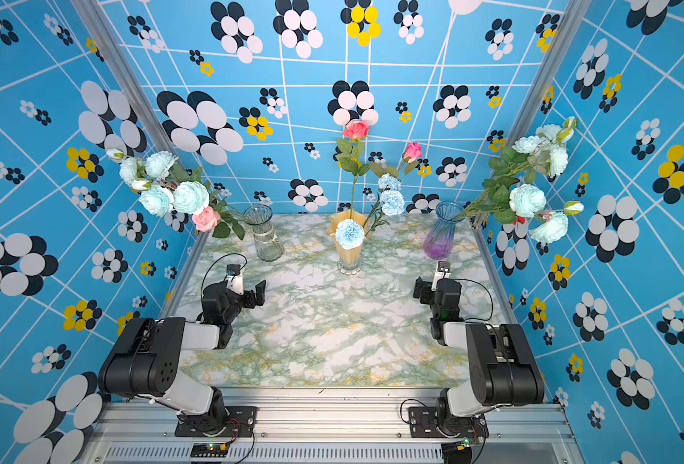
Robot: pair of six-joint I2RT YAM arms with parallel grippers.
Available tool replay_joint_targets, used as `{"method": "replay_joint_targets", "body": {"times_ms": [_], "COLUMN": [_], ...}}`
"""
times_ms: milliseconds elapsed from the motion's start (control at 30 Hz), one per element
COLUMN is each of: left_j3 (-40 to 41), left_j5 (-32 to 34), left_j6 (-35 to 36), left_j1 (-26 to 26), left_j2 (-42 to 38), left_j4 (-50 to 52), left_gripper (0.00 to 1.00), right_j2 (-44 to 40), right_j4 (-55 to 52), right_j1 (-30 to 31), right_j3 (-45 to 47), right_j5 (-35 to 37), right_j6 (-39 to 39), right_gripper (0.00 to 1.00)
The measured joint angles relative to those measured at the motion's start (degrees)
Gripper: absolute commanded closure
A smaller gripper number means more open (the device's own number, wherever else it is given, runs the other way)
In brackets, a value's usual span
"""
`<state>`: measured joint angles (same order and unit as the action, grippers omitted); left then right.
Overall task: Pick out blue flowers from the vase
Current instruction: Pick up the flower from the vase.
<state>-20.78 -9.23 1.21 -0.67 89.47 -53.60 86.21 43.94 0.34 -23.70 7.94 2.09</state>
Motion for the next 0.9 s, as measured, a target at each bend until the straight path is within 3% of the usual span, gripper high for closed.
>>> {"method": "replay_joint_targets", "body": {"times_ms": [233, 400, 567, 767, 900], "left_j3": [0.0, 0.02, 1.66, 2.45, 2.08], "left_j5": [0.35, 5.2, 10.47, 16.74, 22.93], "left_j6": [-0.15, -0.76, -1.46, -2.12, -2.14], "left_j1": [0.0, 0.5, 1.49, 2.54, 6.6], "left_j2": [0.0, 0.0, -1.16, -9.68, -20.15], "left_j4": [0.02, -0.15, -2.05, -0.07, 7.34], "left_gripper": [0.0, 0.0, 0.0, 0.0, 0.0], "right_j2": [0.0, -0.76, -7.21, -12.9, -17.57], "right_j4": [0.0, -1.86, -10.32, -14.91, -30.56], "right_j1": [0.0, 0.0, 0.0, 0.0, 0.0], "right_j3": [-0.02, -0.15, -2.25, -2.91, -7.98], "right_j5": [0.02, 0.61, 3.13, 4.24, 8.76], "right_j6": [0.0, 0.11, 1.51, 2.84, 10.14], "right_gripper": [0.01, 0.01, 0.01, 0.01, 0.01]}}
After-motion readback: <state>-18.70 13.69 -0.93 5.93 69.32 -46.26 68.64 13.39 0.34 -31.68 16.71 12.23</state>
